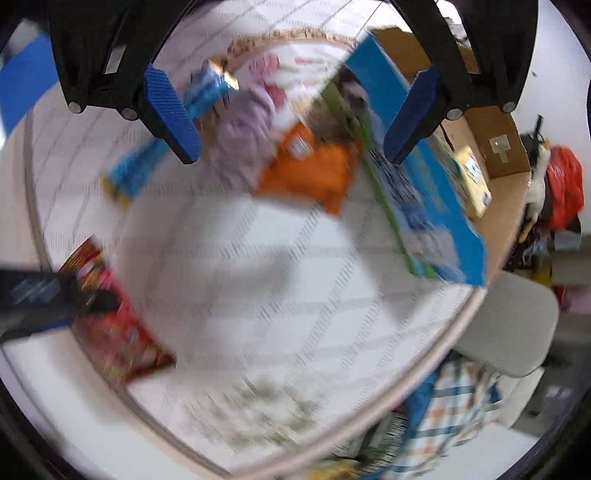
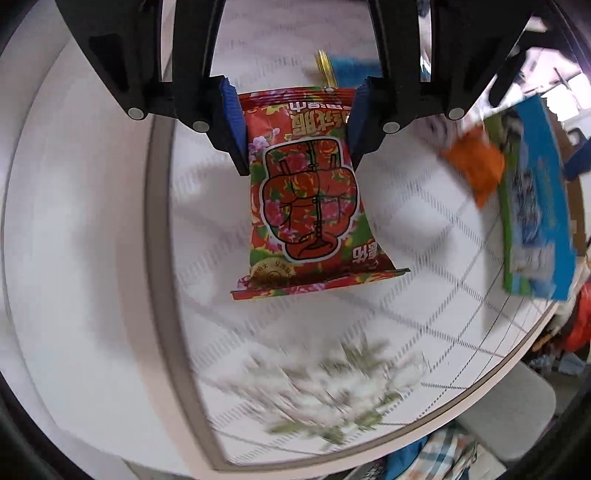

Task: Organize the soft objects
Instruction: 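Grasp the red snack bag with right tool while left tool grasps lilac cloth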

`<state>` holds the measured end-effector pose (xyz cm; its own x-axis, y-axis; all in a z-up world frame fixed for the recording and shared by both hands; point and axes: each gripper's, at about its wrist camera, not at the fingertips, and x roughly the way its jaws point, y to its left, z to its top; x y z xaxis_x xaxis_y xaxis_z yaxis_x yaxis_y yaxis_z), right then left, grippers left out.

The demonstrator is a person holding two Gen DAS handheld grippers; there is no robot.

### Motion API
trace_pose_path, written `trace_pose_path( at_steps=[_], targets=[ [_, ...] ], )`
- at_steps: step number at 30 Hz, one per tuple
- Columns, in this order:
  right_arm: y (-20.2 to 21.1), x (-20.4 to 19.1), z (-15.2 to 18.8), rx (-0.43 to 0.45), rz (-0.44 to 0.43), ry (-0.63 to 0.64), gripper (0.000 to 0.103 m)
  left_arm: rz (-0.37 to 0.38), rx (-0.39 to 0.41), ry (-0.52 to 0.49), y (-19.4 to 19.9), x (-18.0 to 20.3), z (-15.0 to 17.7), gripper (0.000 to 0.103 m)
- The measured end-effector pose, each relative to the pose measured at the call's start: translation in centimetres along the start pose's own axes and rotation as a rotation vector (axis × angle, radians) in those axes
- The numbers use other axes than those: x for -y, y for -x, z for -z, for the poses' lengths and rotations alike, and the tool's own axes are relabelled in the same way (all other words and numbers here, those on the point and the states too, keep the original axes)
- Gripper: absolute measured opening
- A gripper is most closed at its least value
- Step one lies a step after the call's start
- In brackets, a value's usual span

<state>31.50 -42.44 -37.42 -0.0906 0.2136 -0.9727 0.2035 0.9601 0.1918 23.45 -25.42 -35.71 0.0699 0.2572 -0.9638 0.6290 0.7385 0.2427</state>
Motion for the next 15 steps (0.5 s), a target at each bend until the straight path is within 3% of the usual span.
trace_pose_path(
  at_steps=[3, 6, 11, 12, 14, 15],
  targets=[
    [0.8, 2.1, 4.3, 0.019, -0.023, -0.049, 0.05, -0.008, -0.094, -0.038, -3.2, 2.0, 1.5, 0.064],
    [0.8, 3.7, 7.6, 0.032, -0.032, -0.097, 0.05, 0.006, -0.153, -0.041, -5.7, 3.1, 1.7, 0.062],
    [-0.9, 4.9, 10.1, 0.019, -0.056, -0.138, 0.05, 0.006, -0.205, -0.033, -8.8, 4.1, 0.8, 0.063],
    [-1.5, 4.5, 10.4, 0.015, -0.057, -0.14, 0.05, 0.025, -0.196, -0.02, -8.6, 4.0, 0.5, 0.057],
    [-1.8, 4.0, 10.9, 0.01, -0.05, -0.132, 0.05, 0.078, -0.198, 0.011, -8.4, 3.5, 0.0, 0.036],
    [-2.6, 3.2, 11.3, 0.009, -0.046, -0.127, 0.05, 0.095, -0.198, 0.029, -8.3, 3.3, -0.2, 0.034]
  ],
)
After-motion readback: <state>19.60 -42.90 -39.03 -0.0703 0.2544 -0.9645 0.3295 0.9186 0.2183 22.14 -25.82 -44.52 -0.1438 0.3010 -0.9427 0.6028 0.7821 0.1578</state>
